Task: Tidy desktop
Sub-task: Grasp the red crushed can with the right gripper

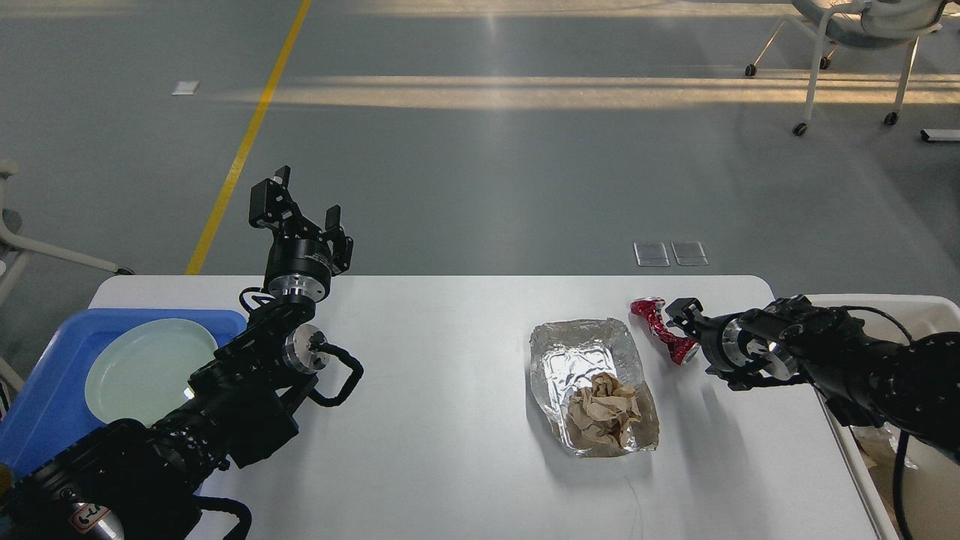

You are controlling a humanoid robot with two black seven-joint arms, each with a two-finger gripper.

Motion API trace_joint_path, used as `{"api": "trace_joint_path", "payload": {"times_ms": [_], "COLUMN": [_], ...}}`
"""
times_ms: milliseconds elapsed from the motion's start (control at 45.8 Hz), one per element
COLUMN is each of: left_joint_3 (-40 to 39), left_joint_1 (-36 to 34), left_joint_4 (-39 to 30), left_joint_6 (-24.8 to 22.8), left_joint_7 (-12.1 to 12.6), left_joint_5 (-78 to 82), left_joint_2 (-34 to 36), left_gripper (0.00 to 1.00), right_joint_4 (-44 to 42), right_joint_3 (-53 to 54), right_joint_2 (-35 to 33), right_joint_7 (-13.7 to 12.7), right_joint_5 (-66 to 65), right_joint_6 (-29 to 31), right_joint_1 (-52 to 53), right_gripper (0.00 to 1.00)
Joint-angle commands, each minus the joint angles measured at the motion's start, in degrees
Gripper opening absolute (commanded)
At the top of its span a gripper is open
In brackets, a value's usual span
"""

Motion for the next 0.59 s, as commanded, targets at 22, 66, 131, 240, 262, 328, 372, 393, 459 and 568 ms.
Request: {"api": "trace_joint_path", "payload": {"times_ms": [22, 66, 131, 240, 262, 328, 372, 393, 459, 568], "left_joint_3": [0.0, 0.0, 0.0, 0.0, 0.0, 0.0, 0.0, 0.0, 0.0, 0.0], "left_joint_1": [0.0, 0.0, 0.0, 0.0, 0.0, 0.0, 0.0, 0.0, 0.0, 0.0], "left_joint_4": [0.0, 0.0, 0.0, -0.09, 0.0, 0.0, 0.0, 0.0, 0.0, 0.0], "left_joint_6": [0.0, 0.0, 0.0, 0.0, 0.0, 0.0, 0.0, 0.0, 0.0, 0.0], "left_joint_7": [0.0, 0.0, 0.0, 0.0, 0.0, 0.0, 0.0, 0.0, 0.0, 0.0], "left_joint_5": [0.0, 0.0, 0.0, 0.0, 0.0, 0.0, 0.0, 0.0, 0.0, 0.0], "left_joint_2": [0.0, 0.0, 0.0, 0.0, 0.0, 0.0, 0.0, 0.0, 0.0, 0.0], "left_gripper": [0.99, 0.99, 0.99, 0.99, 0.99, 0.99, 0.99, 0.99, 0.99, 0.99], "right_joint_4": [0.0, 0.0, 0.0, 0.0, 0.0, 0.0, 0.0, 0.0, 0.0, 0.0], "right_joint_3": [0.0, 0.0, 0.08, 0.43, 0.61, 0.87, 0.87, 0.87, 0.87, 0.87], "right_joint_2": [0.63, 0.63, 0.72, 1.42, 1.51, 1.51, 1.42, 1.51, 1.51, 1.42], "right_joint_7": [-0.84, -0.84, -0.84, -0.84, -0.84, -0.84, -0.84, -0.84, -0.84, -0.75], "right_joint_5": [0.0, 0.09, 0.09, 0.18, 0.18, 0.18, 0.18, 0.18, 0.18, 0.18], "right_joint_6": [-2.42, -2.86, -3.57, -5.41, -5.76, -6.12, -6.12, -6.12, -6.12, -6.12], "right_joint_1": [-0.59, -0.67, -0.94, -1.29, -1.38, -1.38, -1.38, -1.38, -1.38, -1.29], "right_gripper": [0.82, 0.78, 0.73, 0.68, 0.67, 0.65, 0.63, 0.61, 0.57, 0.46]}}
